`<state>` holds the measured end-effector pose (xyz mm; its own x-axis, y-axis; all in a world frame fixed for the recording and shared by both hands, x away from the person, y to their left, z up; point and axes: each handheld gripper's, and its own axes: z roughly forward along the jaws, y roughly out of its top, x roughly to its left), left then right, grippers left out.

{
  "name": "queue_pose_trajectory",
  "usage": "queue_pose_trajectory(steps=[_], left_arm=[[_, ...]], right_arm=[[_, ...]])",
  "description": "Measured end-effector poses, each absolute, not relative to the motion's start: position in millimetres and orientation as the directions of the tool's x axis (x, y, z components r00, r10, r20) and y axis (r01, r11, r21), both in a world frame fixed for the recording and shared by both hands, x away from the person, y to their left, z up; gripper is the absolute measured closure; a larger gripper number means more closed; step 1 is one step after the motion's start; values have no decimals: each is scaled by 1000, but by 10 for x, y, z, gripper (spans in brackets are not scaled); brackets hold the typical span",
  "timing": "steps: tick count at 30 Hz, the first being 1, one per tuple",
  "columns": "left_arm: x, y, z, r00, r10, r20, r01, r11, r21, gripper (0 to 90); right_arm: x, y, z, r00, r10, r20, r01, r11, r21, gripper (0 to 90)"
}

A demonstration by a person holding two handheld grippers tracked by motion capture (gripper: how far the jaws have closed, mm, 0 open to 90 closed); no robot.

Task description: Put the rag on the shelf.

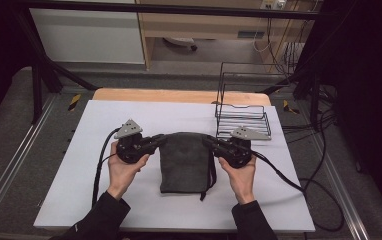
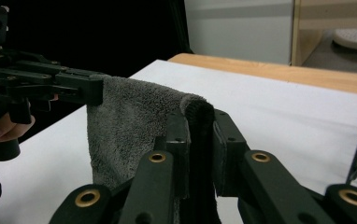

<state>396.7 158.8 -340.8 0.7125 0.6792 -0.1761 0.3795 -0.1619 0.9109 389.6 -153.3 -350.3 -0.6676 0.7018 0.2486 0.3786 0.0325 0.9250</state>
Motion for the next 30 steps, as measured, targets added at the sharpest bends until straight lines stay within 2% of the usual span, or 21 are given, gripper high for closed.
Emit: queue_pose_trajectory(steps=[30], left_arm=[[4022, 933, -2851, 767, 632, -113, 187, -51, 981, 813]], right_arm=[[3649, -2083, -2917, -590, 793, 152, 153, -76, 985, 808]])
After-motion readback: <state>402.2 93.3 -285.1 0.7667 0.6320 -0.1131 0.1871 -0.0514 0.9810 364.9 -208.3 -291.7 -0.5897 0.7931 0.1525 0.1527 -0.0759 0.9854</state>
